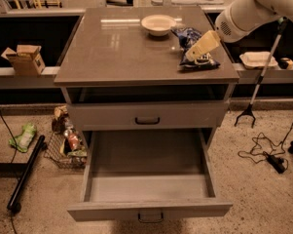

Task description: Place blue chip bag into middle drawer

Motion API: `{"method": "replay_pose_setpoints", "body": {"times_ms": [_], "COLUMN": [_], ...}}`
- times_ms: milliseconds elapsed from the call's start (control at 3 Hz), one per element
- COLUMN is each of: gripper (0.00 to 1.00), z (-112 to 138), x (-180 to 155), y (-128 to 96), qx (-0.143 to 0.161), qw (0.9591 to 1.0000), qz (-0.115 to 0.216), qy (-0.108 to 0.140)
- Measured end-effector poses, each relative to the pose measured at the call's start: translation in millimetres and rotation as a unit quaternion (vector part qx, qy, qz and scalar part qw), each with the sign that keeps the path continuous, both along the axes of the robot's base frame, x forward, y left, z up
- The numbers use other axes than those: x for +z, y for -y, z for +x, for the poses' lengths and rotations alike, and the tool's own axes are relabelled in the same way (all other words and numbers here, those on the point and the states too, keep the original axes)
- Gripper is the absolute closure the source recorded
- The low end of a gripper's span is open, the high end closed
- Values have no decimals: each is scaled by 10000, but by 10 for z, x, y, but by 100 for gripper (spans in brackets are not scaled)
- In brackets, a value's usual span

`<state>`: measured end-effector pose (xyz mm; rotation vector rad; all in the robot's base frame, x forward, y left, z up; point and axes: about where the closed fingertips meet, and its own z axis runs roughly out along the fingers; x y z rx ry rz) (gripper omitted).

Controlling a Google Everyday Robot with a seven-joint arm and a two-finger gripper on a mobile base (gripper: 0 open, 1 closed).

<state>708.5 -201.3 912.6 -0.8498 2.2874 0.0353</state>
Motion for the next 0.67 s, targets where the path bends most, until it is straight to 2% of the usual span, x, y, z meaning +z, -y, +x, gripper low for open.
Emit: {"method": "replay_pose_setpoints", "body": {"times_ms": [667], "gripper": [0], "z": [272], "x": [-101], "y": [-237], "qx": [-176], "qw": [9992], "qz": [355], "qy": [33]}}
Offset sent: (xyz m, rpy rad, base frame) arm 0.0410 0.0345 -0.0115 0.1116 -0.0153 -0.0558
